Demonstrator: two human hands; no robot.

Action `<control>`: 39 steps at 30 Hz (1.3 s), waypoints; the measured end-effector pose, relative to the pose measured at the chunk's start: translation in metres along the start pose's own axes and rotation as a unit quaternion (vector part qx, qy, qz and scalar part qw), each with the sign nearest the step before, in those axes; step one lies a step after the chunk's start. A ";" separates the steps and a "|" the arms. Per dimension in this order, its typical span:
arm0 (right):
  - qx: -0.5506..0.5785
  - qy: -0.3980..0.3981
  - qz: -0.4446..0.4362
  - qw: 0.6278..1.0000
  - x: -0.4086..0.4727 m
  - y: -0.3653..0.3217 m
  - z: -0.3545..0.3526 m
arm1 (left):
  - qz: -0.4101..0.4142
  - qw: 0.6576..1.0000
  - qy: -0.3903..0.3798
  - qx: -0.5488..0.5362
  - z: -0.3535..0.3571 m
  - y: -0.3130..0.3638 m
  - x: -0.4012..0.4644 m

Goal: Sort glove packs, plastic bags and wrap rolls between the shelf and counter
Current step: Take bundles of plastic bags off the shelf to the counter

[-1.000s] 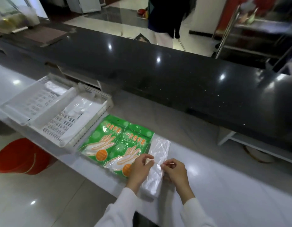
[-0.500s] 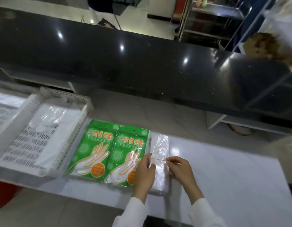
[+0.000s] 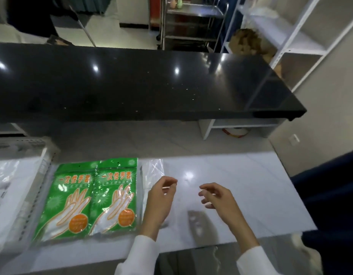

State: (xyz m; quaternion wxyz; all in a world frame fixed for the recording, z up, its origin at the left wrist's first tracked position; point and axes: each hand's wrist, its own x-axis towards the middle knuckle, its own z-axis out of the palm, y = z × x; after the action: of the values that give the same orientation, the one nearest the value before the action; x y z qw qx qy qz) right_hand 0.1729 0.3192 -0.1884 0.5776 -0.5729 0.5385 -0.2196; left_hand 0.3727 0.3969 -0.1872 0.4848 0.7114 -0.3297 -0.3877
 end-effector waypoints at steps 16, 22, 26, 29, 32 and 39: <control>0.118 0.210 -0.018 0.970 -0.139 0.105 -0.297 | 0.026 0.981 -0.187 -0.044 0.311 0.081 -0.133; 0.188 0.292 -0.009 0.938 -0.185 0.141 -0.390 | 0.057 0.960 -0.273 -0.016 0.414 0.105 -0.163; 0.240 0.327 0.002 0.914 -0.192 0.156 -0.432 | 0.071 0.949 -0.306 0.009 0.464 0.116 -0.169; 0.253 0.339 0.007 0.906 -0.182 0.163 -0.464 | 0.084 0.945 -0.314 0.019 0.500 0.125 -0.161; 0.247 0.337 0.009 0.908 -0.160 0.167 -0.498 | 0.090 0.946 -0.311 0.021 0.540 0.136 -0.140; 0.206 0.325 0.013 0.923 -0.072 0.148 -0.595 | 0.080 0.951 -0.300 -0.003 0.632 0.175 -0.061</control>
State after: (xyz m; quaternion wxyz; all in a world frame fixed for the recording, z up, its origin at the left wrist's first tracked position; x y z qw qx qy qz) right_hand -0.4238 0.1651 -0.1538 0.4795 -0.3313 0.6466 -0.4922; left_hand -0.2239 0.1196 -0.1529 0.3950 0.5323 -0.5149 -0.5437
